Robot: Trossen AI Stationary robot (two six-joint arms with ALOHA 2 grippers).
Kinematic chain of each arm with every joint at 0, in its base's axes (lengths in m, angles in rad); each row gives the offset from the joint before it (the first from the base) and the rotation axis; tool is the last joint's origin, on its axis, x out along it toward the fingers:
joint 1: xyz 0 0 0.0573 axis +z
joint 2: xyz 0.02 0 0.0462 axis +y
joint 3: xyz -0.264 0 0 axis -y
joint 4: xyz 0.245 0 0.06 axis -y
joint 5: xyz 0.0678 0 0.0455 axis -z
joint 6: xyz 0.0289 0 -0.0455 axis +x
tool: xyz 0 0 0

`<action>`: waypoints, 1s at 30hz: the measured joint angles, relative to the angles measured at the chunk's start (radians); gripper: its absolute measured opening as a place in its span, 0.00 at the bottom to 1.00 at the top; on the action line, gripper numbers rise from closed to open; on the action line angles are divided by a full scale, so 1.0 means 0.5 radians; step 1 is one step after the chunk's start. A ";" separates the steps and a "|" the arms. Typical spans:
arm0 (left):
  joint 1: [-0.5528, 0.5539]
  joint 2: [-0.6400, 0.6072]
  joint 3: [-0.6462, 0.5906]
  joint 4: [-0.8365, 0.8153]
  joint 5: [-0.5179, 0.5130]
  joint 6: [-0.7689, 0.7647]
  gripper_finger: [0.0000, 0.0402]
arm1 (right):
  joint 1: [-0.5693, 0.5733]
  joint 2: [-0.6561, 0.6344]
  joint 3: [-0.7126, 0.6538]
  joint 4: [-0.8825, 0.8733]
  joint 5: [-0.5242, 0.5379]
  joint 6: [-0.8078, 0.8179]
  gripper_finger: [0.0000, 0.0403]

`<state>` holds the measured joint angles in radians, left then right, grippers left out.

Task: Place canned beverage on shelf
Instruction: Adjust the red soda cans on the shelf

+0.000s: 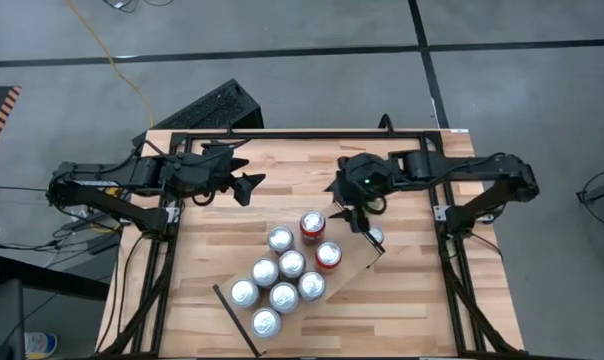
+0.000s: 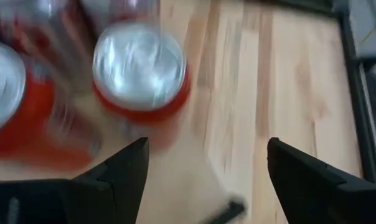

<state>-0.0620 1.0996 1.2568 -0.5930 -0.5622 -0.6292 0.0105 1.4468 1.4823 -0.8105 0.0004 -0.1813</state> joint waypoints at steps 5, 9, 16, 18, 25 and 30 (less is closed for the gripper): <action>0.000 0.000 0.000 -0.005 0.001 -0.040 0.83 | -0.012 0.088 0.002 0.069 -0.004 -0.115 0.75; 0.000 0.000 0.000 -0.002 0.001 -0.045 0.83 | -0.019 0.121 0.004 0.118 -0.004 -0.193 0.75; 0.000 0.000 0.000 -0.001 -0.016 -0.061 0.83 | -0.028 0.124 0.001 0.201 -0.006 -0.270 0.75; 0.000 0.000 0.000 0.000 -0.036 -0.061 0.83 | -0.036 0.125 0.001 0.249 -0.004 -0.285 0.75; 0.000 0.000 0.000 0.000 -0.055 -0.076 0.83 | -0.096 0.163 0.002 0.368 -0.061 -0.290 0.75; -0.001 0.000 0.000 0.000 -0.054 -0.094 0.83 | -0.116 0.219 0.010 0.501 -0.170 -0.292 0.75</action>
<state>-0.0624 1.0996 1.2568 -0.5929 -0.5893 -0.6760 -0.0475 1.5563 1.4872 -0.5598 -0.0847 -0.3272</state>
